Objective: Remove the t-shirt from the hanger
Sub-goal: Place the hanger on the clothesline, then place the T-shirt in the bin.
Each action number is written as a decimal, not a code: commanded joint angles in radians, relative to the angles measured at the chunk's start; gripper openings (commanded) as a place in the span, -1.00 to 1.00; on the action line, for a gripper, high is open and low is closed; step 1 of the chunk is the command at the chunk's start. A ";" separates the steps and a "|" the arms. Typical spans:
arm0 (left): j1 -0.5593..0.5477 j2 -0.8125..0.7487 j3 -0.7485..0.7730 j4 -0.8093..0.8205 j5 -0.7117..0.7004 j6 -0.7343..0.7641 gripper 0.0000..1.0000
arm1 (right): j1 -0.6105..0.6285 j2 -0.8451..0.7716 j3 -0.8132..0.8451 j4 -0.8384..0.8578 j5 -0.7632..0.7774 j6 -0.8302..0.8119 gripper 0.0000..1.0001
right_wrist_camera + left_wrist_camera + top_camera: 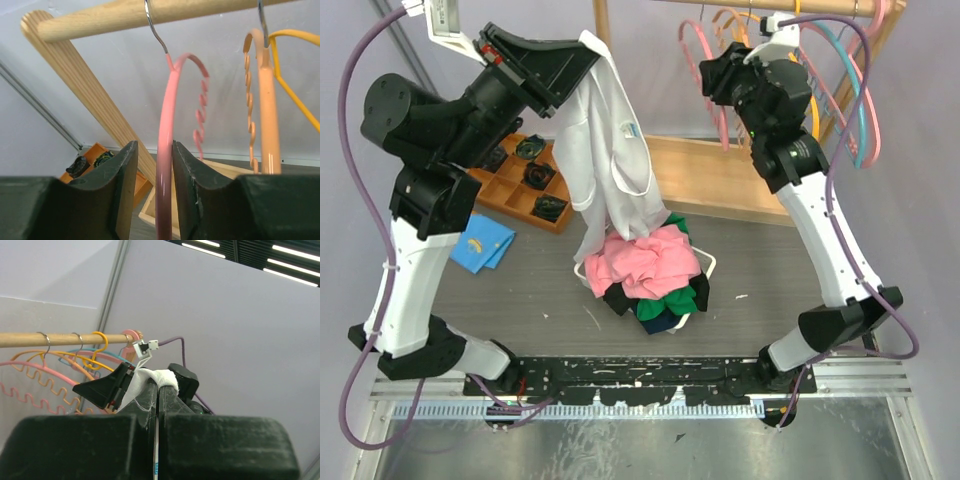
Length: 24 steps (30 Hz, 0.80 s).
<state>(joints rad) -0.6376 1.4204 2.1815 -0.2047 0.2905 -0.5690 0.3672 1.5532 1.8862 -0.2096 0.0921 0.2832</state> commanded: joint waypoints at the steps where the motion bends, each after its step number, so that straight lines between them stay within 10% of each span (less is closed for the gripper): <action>1: -0.002 0.030 0.069 0.089 0.014 -0.052 -1.00 | -0.001 -0.113 -0.005 0.008 0.002 -0.019 -0.19; 24: -0.020 -0.069 -0.035 0.022 0.111 -0.292 -1.00 | -0.002 -0.403 -0.139 -0.135 -0.032 -0.041 -0.17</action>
<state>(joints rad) -0.6537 1.4124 2.1754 -0.1867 0.3542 -0.8143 0.3672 1.1786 1.7550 -0.3355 0.0689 0.2596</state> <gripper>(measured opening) 0.014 0.412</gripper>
